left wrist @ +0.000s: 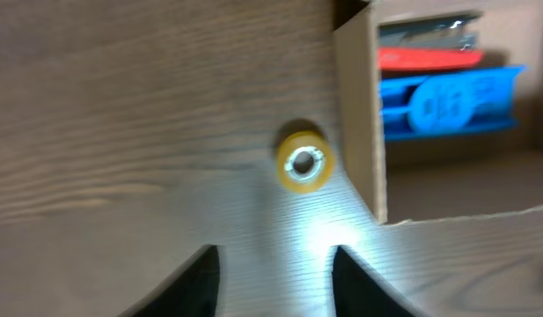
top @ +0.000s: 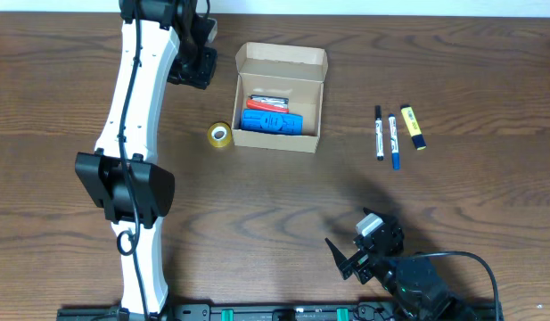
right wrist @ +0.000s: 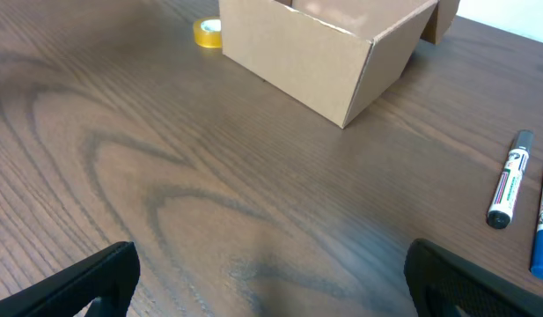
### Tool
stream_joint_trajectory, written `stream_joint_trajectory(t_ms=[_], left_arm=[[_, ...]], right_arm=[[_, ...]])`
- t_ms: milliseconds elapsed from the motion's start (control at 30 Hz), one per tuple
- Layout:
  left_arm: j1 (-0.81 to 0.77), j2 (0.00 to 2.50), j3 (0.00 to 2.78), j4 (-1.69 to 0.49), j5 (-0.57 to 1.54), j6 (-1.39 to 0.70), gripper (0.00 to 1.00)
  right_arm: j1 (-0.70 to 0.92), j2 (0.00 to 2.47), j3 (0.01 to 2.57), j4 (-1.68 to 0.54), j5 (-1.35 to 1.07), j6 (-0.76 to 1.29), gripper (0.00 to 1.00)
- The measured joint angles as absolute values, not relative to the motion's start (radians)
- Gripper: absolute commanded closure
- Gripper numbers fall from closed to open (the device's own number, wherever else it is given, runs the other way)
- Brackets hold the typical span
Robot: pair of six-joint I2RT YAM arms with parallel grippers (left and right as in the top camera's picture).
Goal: Pack container
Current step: 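Move the left gripper to the yellow tape roll and grasp it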
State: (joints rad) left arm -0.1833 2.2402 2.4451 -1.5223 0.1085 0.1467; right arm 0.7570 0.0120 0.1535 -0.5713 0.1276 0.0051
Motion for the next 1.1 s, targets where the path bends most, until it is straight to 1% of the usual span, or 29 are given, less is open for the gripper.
stream_joint_trajectory(t_ms=[67, 100, 133, 333, 500, 633, 867, 1100], left_arm=[[-0.184, 2.24, 2.445, -1.544, 0.125, 0.131, 0.12], [-0.185, 2.24, 2.445, -1.557, 0.128, 0.127, 0.05], [-0.185, 2.24, 2.445, -1.565, 0.128, 0.119, 0.05], [-0.181, 2.24, 2.42, -1.565, 0.12, 0.09, 0.05], [-0.176, 2.24, 2.399, -1.553, 0.07, 0.079, 0.05], [-0.138, 2.24, 2.373, -1.539, 0.072, 0.105, 0.04], [-0.015, 2.24, 2.296, -1.44, 0.132, 0.165, 0.05], [-0.024, 2.229, 2.098, -1.298, 0.128, 0.207, 0.05]], right_arm=[[0.757, 0.012, 0.154, -0.571, 0.128, 0.005, 0.01], [0.757, 0.012, 0.154, -0.571, 0.128, 0.005, 0.01], [0.757, 0.012, 0.154, -0.571, 0.128, 0.005, 0.01], [0.757, 0.012, 0.154, -0.571, 0.128, 0.005, 0.01], [0.757, 0.012, 0.154, -0.571, 0.128, 0.005, 0.01], [0.757, 0.012, 0.154, -0.571, 0.128, 0.005, 0.01], [0.757, 0.012, 0.154, -0.571, 0.128, 0.005, 0.01], [0.757, 0.012, 0.154, -0.571, 0.128, 0.005, 0.01]])
